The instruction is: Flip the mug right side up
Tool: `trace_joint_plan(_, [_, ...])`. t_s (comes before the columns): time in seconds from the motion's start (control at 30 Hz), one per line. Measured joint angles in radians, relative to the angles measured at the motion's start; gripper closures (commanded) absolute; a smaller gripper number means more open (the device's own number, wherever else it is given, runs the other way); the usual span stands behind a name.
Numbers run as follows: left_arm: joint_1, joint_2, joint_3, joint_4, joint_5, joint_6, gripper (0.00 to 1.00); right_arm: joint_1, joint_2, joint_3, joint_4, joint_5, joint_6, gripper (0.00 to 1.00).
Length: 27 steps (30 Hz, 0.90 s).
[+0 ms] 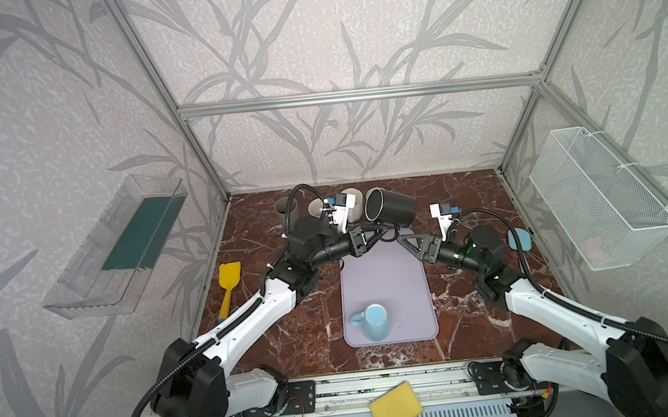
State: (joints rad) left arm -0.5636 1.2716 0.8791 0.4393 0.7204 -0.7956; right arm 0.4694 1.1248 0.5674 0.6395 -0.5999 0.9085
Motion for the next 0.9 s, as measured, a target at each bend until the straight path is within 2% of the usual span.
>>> trace_joint_plan(0.43, [0.003, 0.000, -0.005, 0.053, 0.023, -0.029, 1.00, 0.000, 0.035, 0.018, 0.105, -0.023, 0.063, 0.50])
trace_joint_plan(0.9, [0.003, 0.011, -0.032, 0.176, 0.062, -0.095, 1.00, 0.002, 0.086, 0.037, 0.243, -0.049, 0.159, 0.63])
